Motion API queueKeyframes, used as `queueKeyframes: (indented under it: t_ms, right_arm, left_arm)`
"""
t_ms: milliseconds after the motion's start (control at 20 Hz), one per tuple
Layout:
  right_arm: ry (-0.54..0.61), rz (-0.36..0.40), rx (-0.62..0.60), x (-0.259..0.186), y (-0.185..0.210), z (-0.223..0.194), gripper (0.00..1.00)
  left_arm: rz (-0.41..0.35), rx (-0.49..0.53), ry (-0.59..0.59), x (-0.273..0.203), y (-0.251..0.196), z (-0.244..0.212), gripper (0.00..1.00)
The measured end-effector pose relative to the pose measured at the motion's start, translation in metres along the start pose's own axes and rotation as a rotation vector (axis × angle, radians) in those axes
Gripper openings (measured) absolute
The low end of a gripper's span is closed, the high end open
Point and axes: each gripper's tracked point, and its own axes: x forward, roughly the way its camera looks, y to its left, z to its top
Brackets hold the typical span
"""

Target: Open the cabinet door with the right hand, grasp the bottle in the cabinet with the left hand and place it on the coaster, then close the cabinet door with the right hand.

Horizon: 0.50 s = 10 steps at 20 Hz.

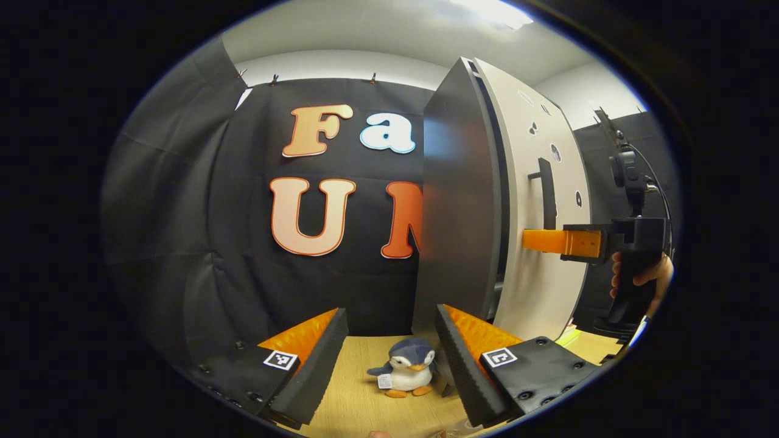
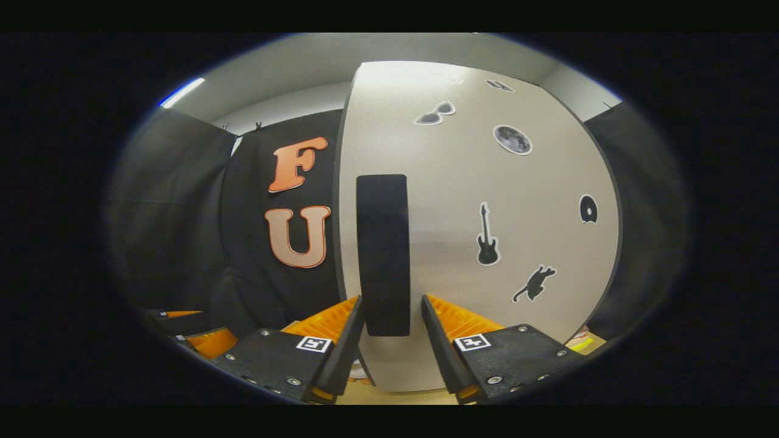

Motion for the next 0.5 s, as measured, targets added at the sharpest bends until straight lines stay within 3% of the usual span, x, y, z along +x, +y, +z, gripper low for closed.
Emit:
queueKeyframes:
  t_ms: [100, 200, 500]
  right_arm:
    - [0.005, -0.001, 0.001, 0.0037, 0.0003, -0.0022, 0.69]
    - [0.004, -0.002, 0.001, 0.0062, 0.0022, -0.0027, 0.70]
    - [0.021, 0.002, -0.005, 0.0111, 0.0057, -0.0079, 0.85]
  left_arm:
    - [-0.004, -0.001, 0.008, 0.0018, 0.0004, -0.0021, 0.94]
    - [-0.009, 0.007, 0.017, 0.0041, 0.0036, -0.0036, 0.94]
    - [-0.030, 0.008, 0.017, 0.0068, -0.0016, 0.0000, 0.94]
